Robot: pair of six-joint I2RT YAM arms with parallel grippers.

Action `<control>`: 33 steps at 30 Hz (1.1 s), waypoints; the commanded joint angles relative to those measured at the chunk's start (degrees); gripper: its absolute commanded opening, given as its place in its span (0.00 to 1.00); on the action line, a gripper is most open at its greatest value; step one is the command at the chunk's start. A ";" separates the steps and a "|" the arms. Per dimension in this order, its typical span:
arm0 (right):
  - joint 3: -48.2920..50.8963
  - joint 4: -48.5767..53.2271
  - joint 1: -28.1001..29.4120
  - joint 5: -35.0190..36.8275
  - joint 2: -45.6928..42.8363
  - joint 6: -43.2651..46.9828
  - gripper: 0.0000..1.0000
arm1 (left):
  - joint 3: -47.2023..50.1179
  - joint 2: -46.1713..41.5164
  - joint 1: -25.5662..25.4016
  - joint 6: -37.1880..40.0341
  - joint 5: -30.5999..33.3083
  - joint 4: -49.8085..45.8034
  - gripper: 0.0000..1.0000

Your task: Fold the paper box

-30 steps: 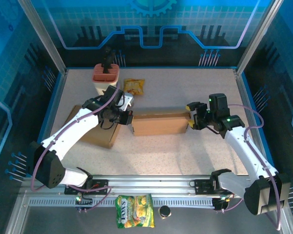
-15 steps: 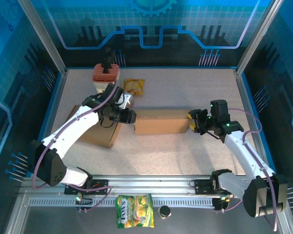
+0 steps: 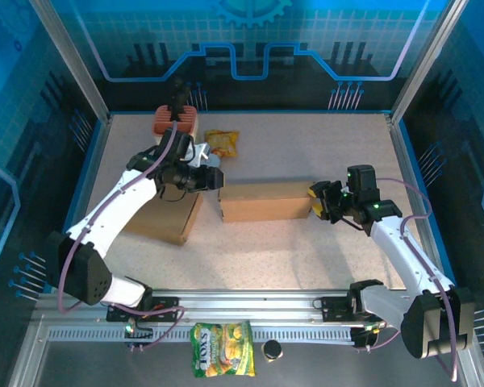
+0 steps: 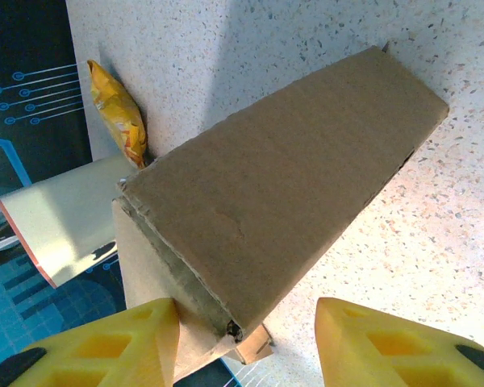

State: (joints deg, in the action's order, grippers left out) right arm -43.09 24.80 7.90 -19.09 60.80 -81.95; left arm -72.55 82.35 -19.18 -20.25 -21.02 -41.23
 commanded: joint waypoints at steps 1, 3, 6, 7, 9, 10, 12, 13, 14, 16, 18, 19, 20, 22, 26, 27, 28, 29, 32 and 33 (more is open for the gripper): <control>2.01 4.82 -0.44 1.37 -0.06 0.82 0.48 | 0.29 1.75 0.55 -0.95 -2.95 1.14 0.45; 2.16 4.82 -0.43 1.34 -0.06 0.75 0.48 | 2.34 1.07 0.50 -1.02 -3.29 1.22 0.43; 2.22 4.65 -0.51 1.01 0.03 0.87 0.48 | 4.96 -1.16 0.59 -0.45 -2.95 0.61 0.42; 2.29 4.65 -0.45 1.05 -0.06 0.96 0.48 | 5.37 -1.46 0.59 0.02 -2.81 0.11 0.42; 2.48 4.73 -0.47 1.06 -0.15 1.04 0.48 | 6.43 -1.28 0.47 1.11 -3.16 -0.43 0.43; 2.65 4.80 -0.43 1.10 -0.15 1.12 0.48 | 6.99 -1.10 0.46 1.20 -3.36 -0.27 0.43; 2.92 4.84 -0.44 0.99 -0.23 1.33 0.48 | 9.10 -1.05 0.38 0.83 -3.61 1.80 0.43; 3.00 4.98 -0.48 0.99 -0.24 1.50 0.48 | 10.03 -1.13 0.37 0.44 -3.68 2.76 0.43; 2.93 5.27 -0.49 0.94 -0.33 1.98 0.47 | 10.85 -1.06 0.24 0.09 -3.68 3.62 0.43; 2.74 6.58 -0.63 1.00 -0.76 3.19 0.47 | 11.75 -0.88 -0.51 -0.04 -3.39 4.06 0.41; 2.25 9.03 -1.13 1.32 -1.71 5.70 0.47 | 12.38 -1.08 -2.13 -0.04 -2.61 3.97 0.40; 1.93 10.82 -1.54 1.34 -2.31 7.26 0.47 | 12.93 -1.37 -2.98 -0.10 -2.11 4.06 0.39; 1.66 13.24 -2.03 1.37 -3.01 9.13 0.47 | 13.76 -1.93 -3.96 -0.43 -1.51 4.38 0.39; 1.73 17.70 -3.11 1.36 -4.87 12.81 0.47 | 16.62 -3.46 -5.89 -1.83 0.00 5.91 0.38; 3.44 24.78 -4.20 2.36 -12.08 16.70 0.47 | 25.15 -8.52 -10.61 -8.08 4.50 14.55 0.37; 4.07 26.09 -4.26 2.33 -13.81 17.06 0.47 | 26.94 -9.47 -11.65 -9.55 5.48 16.68 0.37; 4.61 27.25 -4.21 2.19 -15.00 17.24 0.47 | 28.61 -9.80 -12.13 -10.92 5.55 18.83 0.38; 5.32 28.37 -4.26 2.06 -16.31 17.49 0.48 | 30.43 -9.84 -12.72 -12.22 5.54 21.01 0.38; 8.39 29.43 -4.29 1.72 -19.08 17.57 0.50 | 33.79 -8.58 -13.16 -14.15 5.01 25.52 0.40; 9.16 29.14 -4.23 1.66 -19.83 17.76 0.52 | 34.29 -8.36 -13.15 -14.50 4.81 26.17 0.41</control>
State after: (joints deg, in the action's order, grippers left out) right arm -35.90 48.90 4.16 -18.00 42.50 -66.26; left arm -39.51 73.56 -32.08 -30.85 -17.72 -21.69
